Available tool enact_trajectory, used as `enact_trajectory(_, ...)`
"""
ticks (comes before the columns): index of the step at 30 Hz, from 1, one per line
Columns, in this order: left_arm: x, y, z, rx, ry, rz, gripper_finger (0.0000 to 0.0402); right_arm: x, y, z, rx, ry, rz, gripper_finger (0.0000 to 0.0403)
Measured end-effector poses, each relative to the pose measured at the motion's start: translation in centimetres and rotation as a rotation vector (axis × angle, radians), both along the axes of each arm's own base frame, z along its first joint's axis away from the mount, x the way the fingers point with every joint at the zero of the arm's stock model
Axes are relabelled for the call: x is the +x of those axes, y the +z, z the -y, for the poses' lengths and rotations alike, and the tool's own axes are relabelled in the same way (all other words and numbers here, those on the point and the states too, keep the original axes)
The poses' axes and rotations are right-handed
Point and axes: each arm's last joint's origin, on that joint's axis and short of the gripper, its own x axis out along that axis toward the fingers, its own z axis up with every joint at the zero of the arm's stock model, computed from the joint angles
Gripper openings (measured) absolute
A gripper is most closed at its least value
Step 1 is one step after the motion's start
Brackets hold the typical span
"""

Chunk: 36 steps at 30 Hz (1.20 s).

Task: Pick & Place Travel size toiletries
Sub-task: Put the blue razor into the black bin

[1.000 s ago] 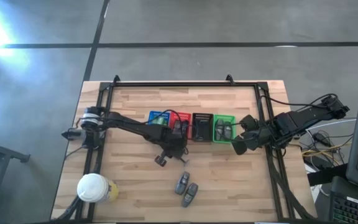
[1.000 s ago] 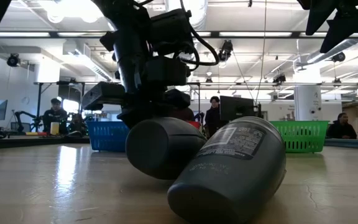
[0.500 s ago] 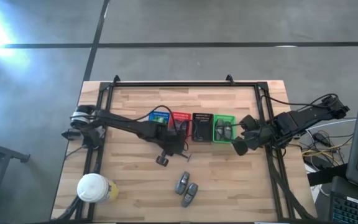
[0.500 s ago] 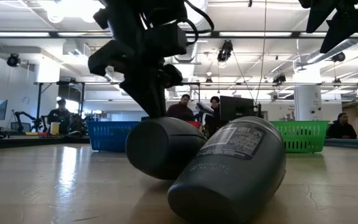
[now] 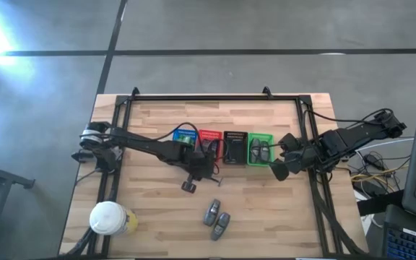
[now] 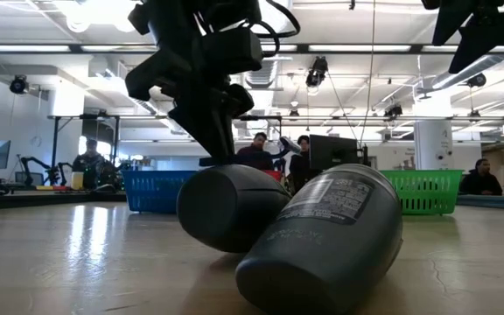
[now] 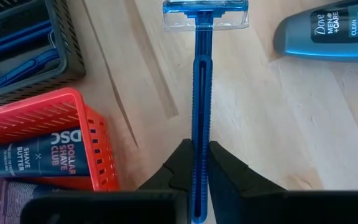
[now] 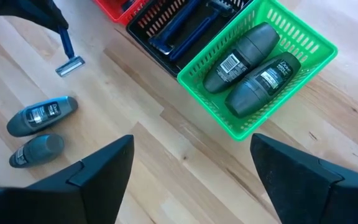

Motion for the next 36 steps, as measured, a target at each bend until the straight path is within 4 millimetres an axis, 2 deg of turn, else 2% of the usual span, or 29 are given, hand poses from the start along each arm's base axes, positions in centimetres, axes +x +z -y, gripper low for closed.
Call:
enact_trajectory(8, -0.3, -0.6, 0.0, 0.003, -0.003, -0.022, 0.003, 0.0, 0.0, 0.0, 0.003, -0.003, 0.003, 0.03)
enact_trajectory(17, -0.3, -0.7, 0.0, 0.017, -0.032, -0.017, 0.003, 0.4, -0.1, -0.2, 0.046, -0.007, 0.016, 0.0311)
enact_trajectory(21, -0.4, -1.2, -0.5, 0.025, -0.034, -0.019, 0.003, 0.6, -0.3, -0.4, 0.051, -0.009, 0.015, 0.0304)
enact_trajectory(26, -0.5, -1.3, -0.4, 0.013, -0.01, -0.025, 0.003, 1.6, -0.2, -0.9, 0.082, 0.023, 0.124, 0.0288)
enact_trajectory(30, -0.4, -1.2, -0.3, 0.013, -0.016, -0.014, 0.003, 2.7, -1.4, -1.3, 0.104, 0.076, 0.205, 0.0274)
enact_trajectory(33, -0.4, -1.2, -0.4, 0.014, -0.015, -0.015, 0.003, 3.4, -2.0, -1.6, 0.134, 0.086, 0.282, 0.0255)
enact_trajectory(36, -0.4, -1.2, -0.4, 0.014, -0.015, -0.015, 0.003, 3.9, -1.8, -1.9, 0.182, 0.098, 0.346, 0.0231)
